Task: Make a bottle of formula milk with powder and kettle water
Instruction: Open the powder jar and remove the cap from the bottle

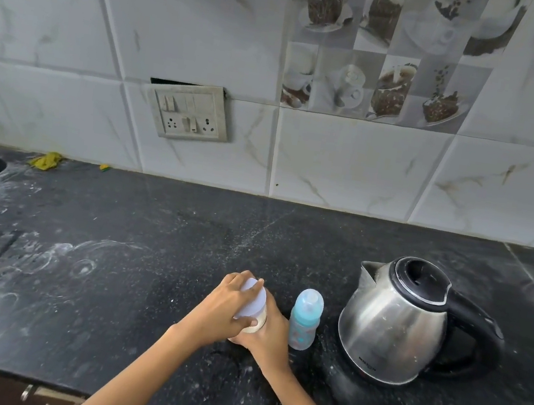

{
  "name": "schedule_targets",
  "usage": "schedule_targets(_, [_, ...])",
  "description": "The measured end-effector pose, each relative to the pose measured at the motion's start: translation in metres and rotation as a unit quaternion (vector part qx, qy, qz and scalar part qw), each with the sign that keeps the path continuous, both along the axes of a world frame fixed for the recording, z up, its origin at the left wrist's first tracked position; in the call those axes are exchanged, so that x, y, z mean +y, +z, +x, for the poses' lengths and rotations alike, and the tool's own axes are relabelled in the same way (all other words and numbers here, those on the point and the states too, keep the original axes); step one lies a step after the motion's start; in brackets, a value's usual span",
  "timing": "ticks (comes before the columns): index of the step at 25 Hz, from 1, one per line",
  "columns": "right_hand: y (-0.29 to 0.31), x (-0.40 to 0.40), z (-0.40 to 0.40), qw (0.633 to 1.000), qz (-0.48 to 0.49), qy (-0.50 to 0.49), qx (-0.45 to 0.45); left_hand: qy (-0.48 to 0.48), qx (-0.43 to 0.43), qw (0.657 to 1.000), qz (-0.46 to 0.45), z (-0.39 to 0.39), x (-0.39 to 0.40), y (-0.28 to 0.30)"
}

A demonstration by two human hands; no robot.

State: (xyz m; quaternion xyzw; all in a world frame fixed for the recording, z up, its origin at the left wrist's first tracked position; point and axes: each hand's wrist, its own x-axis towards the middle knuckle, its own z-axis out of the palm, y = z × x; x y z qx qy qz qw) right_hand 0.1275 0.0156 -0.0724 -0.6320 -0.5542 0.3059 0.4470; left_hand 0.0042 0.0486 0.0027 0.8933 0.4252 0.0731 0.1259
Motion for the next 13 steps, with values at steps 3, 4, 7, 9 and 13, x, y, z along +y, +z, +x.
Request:
schedule_targets(3, [0.000, -0.005, -0.008, 0.999, 0.030, -0.040, -0.004, 0.061, 0.031, 0.997, 0.038, 0.008, -0.011, -0.007])
schedule_targets(4, [0.000, -0.005, -0.010, 0.998, 0.026, -0.048, -0.003, 0.091, 0.025, 0.994, 0.057, 0.012, -0.013, -0.010])
schedule_targets(7, [0.000, -0.003, -0.010, 0.998, -0.023, -0.044, -0.028, 0.195, 0.000, 0.980, 0.041, 0.008, -0.016, 0.003])
schedule_targets(9, [0.000, -0.002, -0.008, 0.997, -0.050, -0.043, -0.035, 0.225, 0.043, 0.972, 0.057, -0.002, -0.014, 0.015])
schedule_targets(13, [0.000, -0.005, -0.007, 0.998, -0.045, -0.035, -0.026, 0.058, 0.031, 0.996, -0.064, -0.009, -0.001, 0.021])
